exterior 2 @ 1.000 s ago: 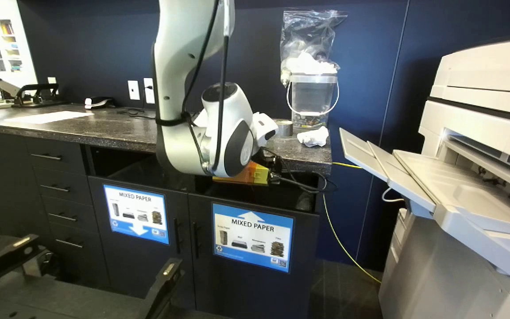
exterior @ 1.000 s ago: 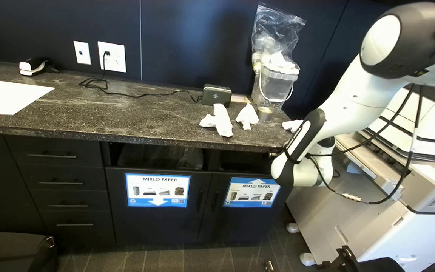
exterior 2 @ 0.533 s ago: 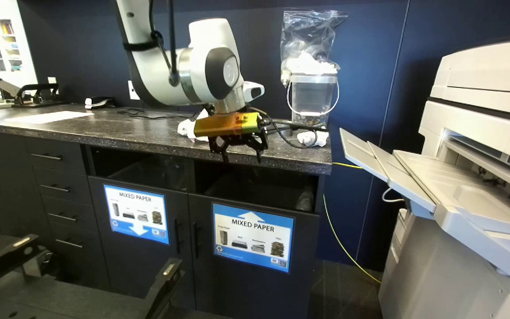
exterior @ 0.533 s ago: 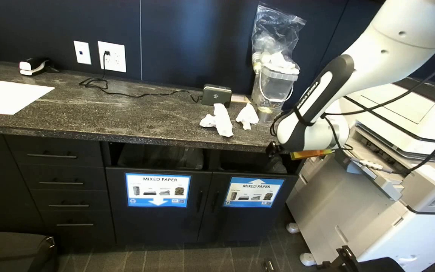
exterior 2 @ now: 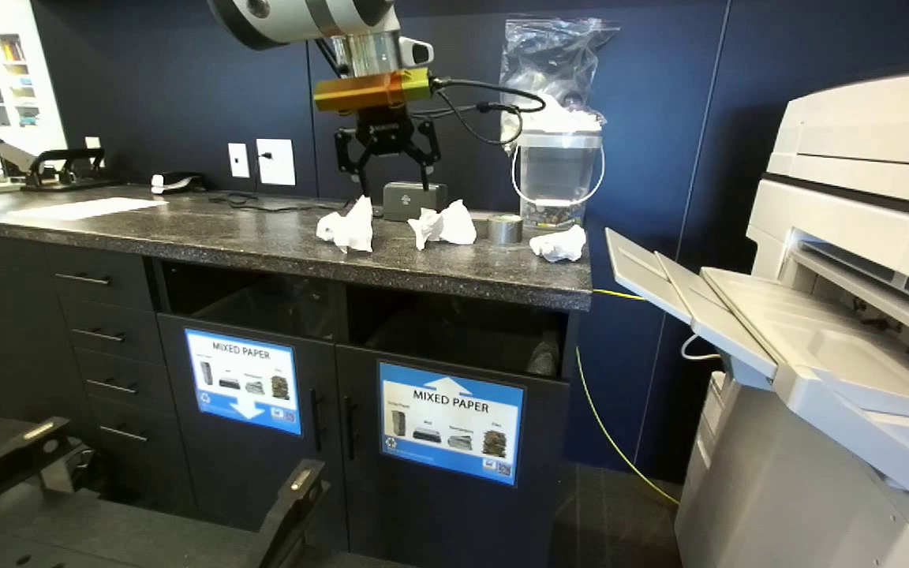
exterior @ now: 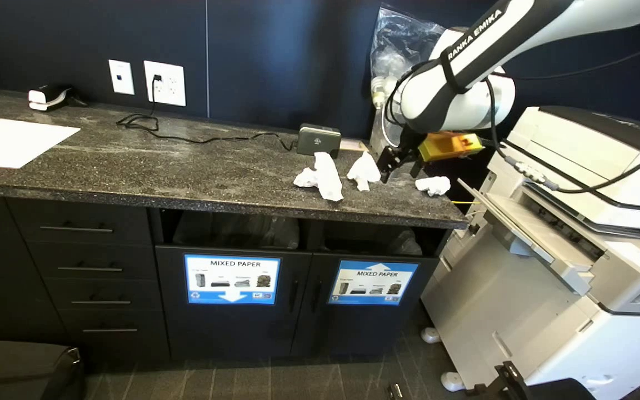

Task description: Pick the papers on the counter and put them in the bin

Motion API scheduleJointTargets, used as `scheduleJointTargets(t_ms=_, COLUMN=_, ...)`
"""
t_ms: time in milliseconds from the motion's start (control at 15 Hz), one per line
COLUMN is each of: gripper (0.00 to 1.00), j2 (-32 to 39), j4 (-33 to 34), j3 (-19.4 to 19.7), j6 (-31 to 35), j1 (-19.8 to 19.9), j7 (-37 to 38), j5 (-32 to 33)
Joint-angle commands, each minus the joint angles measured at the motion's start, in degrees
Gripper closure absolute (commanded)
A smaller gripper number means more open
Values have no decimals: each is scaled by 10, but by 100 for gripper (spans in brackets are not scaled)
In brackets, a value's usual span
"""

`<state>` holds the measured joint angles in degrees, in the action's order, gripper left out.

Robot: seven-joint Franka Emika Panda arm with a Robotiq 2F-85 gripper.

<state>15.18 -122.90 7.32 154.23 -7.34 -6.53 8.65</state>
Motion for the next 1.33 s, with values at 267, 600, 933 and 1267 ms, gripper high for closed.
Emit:
scheduleJointTargets(t_ms=267, gripper=0, j2=78, j4=97, j3=-116, j6=-65, j1=30, j7=-25, j5=-73)
scheduleJointTargets(t_ms=600, gripper=0, j2=118, j4=139, j3=-130, j6=-7, j1=17, j7=-5, j5=-60)
scheduleJointTargets(t_ms=933, gripper=0, j2=159, j4=203, j3=-141, j6=24, j1=25, j7=-17, j5=-68)
scheduleJointTargets(t_ms=1267, gripper=0, j2=233, j4=278, j3=-144, j6=24, j1=23, j7=-19, j5=-65)
